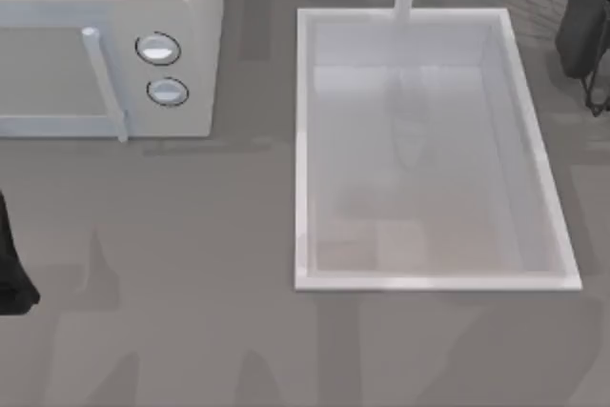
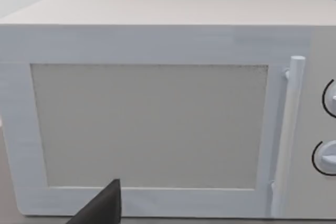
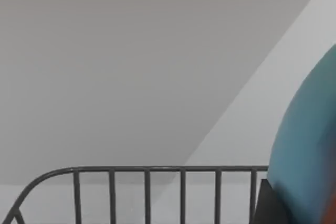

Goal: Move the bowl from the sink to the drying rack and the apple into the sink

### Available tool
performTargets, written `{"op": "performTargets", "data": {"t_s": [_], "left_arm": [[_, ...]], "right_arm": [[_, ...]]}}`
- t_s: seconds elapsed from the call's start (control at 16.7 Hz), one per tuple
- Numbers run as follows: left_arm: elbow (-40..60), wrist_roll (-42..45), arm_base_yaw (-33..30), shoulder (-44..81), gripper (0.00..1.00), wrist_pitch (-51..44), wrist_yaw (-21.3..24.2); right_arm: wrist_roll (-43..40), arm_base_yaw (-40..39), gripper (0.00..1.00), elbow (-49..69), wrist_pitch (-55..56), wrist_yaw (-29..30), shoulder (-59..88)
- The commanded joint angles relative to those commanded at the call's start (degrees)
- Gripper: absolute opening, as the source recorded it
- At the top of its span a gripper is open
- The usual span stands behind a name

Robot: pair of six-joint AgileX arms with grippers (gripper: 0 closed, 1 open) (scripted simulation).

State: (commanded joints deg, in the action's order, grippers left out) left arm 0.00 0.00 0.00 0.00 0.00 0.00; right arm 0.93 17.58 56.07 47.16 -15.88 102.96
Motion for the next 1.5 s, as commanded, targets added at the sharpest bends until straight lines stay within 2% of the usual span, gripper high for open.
{"op": "performTargets", "data": {"t_s": [0.12, 0.9, 1.5], "left_arm": [[0.0, 0.0, 0.0, 0.0, 1.0, 0.0, 0.0], [0.0, 0.0, 0.0, 0.0, 1.0, 0.0, 0.0], [0.0, 0.0, 0.0, 0.0, 1.0, 0.0, 0.0]], "right_arm": [[0.0, 0.0, 0.0, 0.0, 0.0, 0.0, 0.0], [0.0, 0.0, 0.98, 0.0, 0.0, 0.0, 0.0], [0.0, 0.1, 1.0, 0.0, 0.0, 0.0, 0.0]]}}
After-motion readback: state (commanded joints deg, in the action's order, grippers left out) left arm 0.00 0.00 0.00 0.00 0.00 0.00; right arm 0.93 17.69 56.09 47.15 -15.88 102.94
